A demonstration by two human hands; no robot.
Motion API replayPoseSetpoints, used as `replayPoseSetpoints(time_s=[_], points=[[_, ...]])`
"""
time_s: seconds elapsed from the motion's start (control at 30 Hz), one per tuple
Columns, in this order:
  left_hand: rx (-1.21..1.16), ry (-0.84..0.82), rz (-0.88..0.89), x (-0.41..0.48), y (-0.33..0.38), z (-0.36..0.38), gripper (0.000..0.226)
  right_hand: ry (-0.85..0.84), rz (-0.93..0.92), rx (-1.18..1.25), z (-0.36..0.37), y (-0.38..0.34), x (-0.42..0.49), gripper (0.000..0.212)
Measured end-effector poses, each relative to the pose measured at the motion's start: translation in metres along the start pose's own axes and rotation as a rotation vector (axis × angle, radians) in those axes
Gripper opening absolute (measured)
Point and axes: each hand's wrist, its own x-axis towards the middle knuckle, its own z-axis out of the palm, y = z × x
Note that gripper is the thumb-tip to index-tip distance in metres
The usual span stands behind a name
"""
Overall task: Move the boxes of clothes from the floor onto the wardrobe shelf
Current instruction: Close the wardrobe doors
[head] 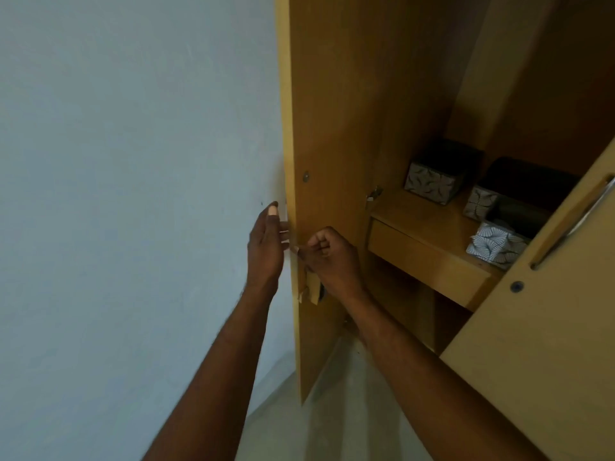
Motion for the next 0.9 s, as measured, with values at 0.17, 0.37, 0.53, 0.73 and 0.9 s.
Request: replayPoseSetpoints(time_s=[0.17, 0.37, 0.53, 0.73, 0.9], points=[[0.029, -0.148, 0.046, -0.02, -0.001, 0.026, 0.031, 0.088, -0.023, 0.007, -0.031, 0.006, -0.011, 0.029], [0.038, -0.202, 0.138, -0.042, -0.004, 0.073, 0.039, 0.189, -0.018, -0.116, -0.089, 0.029, -0.03, 0.033], [0.133, -0.25, 0.219, -0.047, -0.005, 0.114, 0.031, 0.253, 0.024, -0.148, -0.146, 0.047, -0.041, 0.034], [0.032, -0.54, 0.253, -0.064, 0.001, 0.181, 0.027, 0.426, 0.095, -0.223, -0.214, 0.068, -0.053, 0.035], [0.053, -0.661, 0.263, -0.065, -0.009, 0.242, 0.029, 0.558, 0.155, -0.292, -0.265, 0.083, -0.049, 0.04]])
